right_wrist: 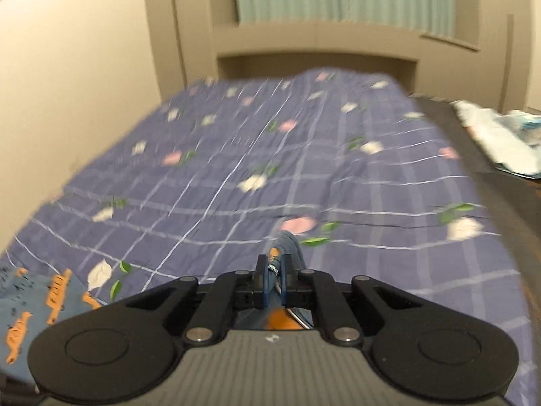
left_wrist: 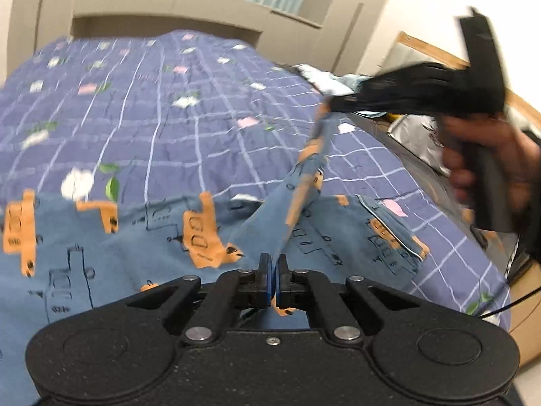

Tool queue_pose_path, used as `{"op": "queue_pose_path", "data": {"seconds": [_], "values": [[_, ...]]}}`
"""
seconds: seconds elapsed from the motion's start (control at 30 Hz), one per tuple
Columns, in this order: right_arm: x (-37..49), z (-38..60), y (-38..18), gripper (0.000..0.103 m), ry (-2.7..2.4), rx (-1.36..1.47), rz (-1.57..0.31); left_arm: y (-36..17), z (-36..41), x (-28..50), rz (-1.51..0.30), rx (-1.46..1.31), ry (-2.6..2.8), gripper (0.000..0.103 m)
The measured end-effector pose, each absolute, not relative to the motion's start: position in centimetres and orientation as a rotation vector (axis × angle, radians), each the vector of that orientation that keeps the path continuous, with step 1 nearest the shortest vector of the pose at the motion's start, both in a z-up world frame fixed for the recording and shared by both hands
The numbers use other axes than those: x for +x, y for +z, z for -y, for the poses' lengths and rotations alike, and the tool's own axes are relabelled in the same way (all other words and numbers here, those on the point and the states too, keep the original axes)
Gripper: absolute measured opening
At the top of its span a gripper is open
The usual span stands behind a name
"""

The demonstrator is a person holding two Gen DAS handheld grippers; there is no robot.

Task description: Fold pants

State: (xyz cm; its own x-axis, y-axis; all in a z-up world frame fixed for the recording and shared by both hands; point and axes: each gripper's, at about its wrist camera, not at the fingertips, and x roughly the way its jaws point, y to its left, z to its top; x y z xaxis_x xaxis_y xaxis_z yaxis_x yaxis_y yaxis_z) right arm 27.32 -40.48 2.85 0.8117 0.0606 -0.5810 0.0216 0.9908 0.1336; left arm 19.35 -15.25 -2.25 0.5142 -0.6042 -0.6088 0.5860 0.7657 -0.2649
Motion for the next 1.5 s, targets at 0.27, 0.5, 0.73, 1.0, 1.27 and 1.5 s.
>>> {"op": "queue_pose_path", "data": {"seconds": [0.27,0.5,0.73,1.0,1.27,1.5], "values": [[14.9,46.1,0.3,0.007,-0.021,0.322,-0.602,-2.1,17.5,15.3,-0.682,0.215,-0.764,0.001],[11.5,47.1,-5.5,0.011,-0.016,0.415,-0.693,-4.3,18.0,15.1,-0.731,0.28,-0.746,0.001],[11.1,49.2,-5.1,0.048,-0.019,0.432,-0.65,-4.4,18.4,15.1,-0.739,0.286,-0.731,0.002],[16.5,49.6,-6.9,0.019,0.019,0.454,-0.745,-4.4,18.6,14.8,-0.737,0.29,-0.718,0.003],[15.6,48.5,-6.1,0.012,-0.028,0.357,-0.716,-4.8,18.7,14.3,-0.733,0.308,-0.728,0.006],[14.7,46.2,-5.2,0.053,-0.062,0.16,-0.676,-3.6,17.4,14.2,-0.742,0.26,-0.677,0.075]]}}
